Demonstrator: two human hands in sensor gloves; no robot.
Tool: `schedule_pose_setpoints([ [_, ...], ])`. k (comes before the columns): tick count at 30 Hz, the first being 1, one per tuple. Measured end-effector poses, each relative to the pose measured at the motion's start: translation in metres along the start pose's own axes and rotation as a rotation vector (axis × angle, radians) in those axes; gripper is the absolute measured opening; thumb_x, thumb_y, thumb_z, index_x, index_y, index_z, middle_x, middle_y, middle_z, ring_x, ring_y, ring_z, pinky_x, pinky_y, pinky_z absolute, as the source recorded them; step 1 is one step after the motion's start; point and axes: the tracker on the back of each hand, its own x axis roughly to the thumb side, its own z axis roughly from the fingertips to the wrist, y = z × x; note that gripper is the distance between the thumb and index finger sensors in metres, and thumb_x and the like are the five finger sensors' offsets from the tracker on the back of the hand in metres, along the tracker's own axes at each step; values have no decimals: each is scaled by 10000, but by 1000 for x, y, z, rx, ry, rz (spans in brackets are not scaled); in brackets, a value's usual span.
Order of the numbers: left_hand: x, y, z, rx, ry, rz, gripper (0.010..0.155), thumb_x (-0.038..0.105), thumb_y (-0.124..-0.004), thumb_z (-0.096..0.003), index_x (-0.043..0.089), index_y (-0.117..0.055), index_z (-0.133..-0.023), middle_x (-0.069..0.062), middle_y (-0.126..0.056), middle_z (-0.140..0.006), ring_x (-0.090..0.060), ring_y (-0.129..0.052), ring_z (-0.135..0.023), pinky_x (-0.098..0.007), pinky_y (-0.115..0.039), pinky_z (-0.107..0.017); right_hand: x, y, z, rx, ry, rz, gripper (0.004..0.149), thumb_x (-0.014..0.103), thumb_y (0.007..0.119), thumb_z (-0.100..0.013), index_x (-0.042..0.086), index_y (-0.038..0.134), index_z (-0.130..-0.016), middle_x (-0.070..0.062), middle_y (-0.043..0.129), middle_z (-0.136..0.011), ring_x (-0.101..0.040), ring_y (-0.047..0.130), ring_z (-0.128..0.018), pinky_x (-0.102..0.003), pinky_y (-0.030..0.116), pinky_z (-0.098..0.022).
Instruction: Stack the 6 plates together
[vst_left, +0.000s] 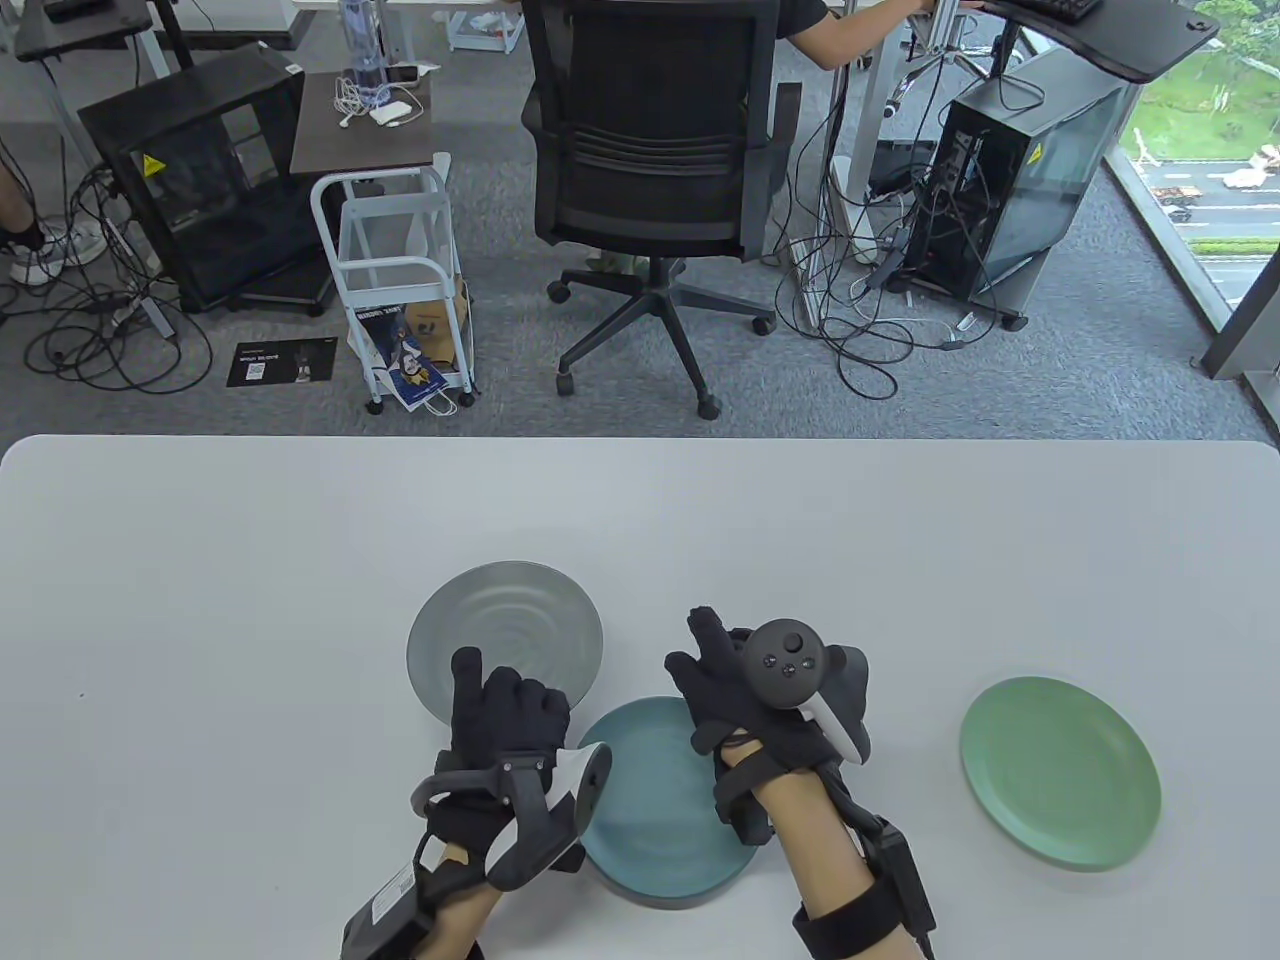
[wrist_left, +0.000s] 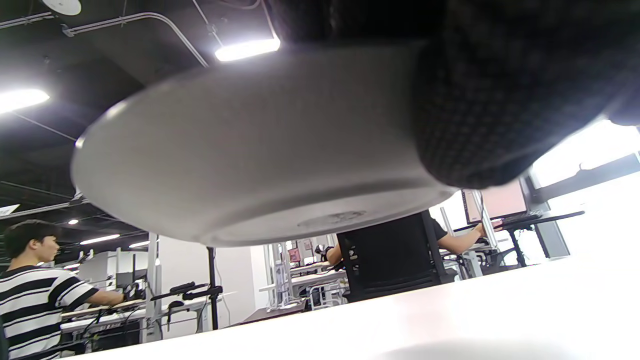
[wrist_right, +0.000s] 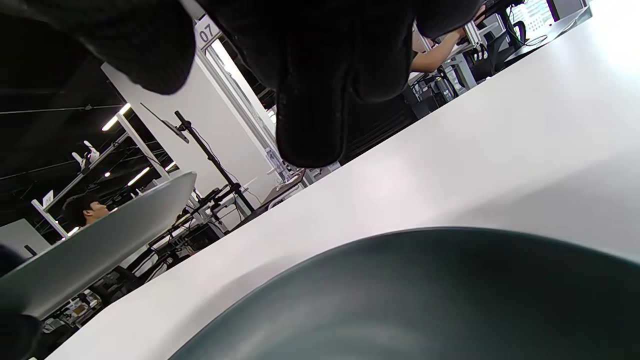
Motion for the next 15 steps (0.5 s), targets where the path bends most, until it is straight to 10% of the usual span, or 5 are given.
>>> schedule_pose_setpoints([
  [15,26,15,14,77,-129,2,359,471,-1029,-221,362,-978,-560,140,-985,-526,-47,-909,-754,-453,-457,-880,3,6,0,47,-3,-182,676,584,642,-563,158,515,-1072,-7,895,-816,-317,579,-996,-563,364,-778],
])
